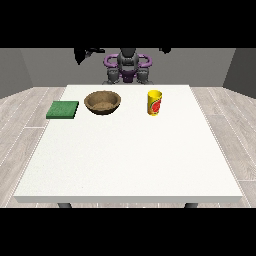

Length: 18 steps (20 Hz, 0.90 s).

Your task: Pick the cup and pour the ball into the bowl, then pick the bowl and place it on the pad

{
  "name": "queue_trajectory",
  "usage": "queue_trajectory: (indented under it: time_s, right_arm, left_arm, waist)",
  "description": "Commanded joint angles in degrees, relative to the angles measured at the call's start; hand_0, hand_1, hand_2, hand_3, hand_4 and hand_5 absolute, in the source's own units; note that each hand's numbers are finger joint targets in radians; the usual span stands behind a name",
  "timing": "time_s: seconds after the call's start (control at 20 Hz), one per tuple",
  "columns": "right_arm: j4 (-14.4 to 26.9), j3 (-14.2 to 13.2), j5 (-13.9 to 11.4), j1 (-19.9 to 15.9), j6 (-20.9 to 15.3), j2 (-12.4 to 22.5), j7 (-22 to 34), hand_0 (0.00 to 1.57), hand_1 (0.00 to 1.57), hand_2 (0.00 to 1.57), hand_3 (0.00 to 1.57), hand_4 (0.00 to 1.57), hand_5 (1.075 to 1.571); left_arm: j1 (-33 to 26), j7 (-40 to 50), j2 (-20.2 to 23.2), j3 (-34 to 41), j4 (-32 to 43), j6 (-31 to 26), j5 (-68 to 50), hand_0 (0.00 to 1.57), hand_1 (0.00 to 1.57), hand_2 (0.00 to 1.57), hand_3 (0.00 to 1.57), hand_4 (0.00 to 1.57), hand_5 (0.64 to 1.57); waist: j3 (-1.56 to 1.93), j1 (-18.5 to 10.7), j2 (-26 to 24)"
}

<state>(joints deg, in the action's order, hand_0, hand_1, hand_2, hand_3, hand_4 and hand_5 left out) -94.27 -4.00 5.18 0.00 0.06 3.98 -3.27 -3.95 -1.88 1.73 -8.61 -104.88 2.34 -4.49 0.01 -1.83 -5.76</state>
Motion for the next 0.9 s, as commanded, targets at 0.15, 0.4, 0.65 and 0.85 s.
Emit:
queue_trajectory:
  time_s: [0.15, 0.4, 0.65, 0.85]
  right_arm:
    - [6.2, -3.0, 1.9, -7.2, 3.7, 2.5, -6.3, 0.00, 0.00, 0.00, 0.00, 0.00, 1.566]
    - [10.2, -5.3, 3.1, -11.6, 6.1, 5.3, -8.8, 0.00, 0.00, 0.00, 0.00, 0.00, 1.559]
    - [12.9, -5.1, 2.7, -13.6, 7.6, 6.1, -10.4, 0.00, 0.00, 0.00, 0.00, 0.00, 1.560]
    - [15.5, -8.4, 6.2, -15.7, 11.6, 10.3, -8.1, 0.00, 0.00, 0.00, 0.00, 0.00, 1.562]
  left_arm:
    - [11.7, -2.6, 3.2, 6.4, 5.7, 0.3, 2.0, 0.00, 0.00, 0.00, 0.00, 0.00, 1.335]
    - [15.5, -11.2, 5.6, 10.2, 14.8, -1.5, 2.7, 0.00, 0.00, 0.00, 0.00, 0.00, 1.254]
    - [21.7, -15.3, 6.7, 14.5, 26.5, -1.1, 2.9, 0.00, 0.00, 0.00, 0.00, 0.00, 1.257]
    - [22.3, -19.4, 3.5, 13.4, 31.4, 1.4, 4.5, 0.00, 0.00, 0.00, 0.00, 0.00, 1.259]
  waist:
    - [0.01, 1.3, 11.7]
    - [-0.01, 2.7, 17.2]
    - [-0.02, 5.3, 17.0]
    - [-0.02, 6.2, 16.3]
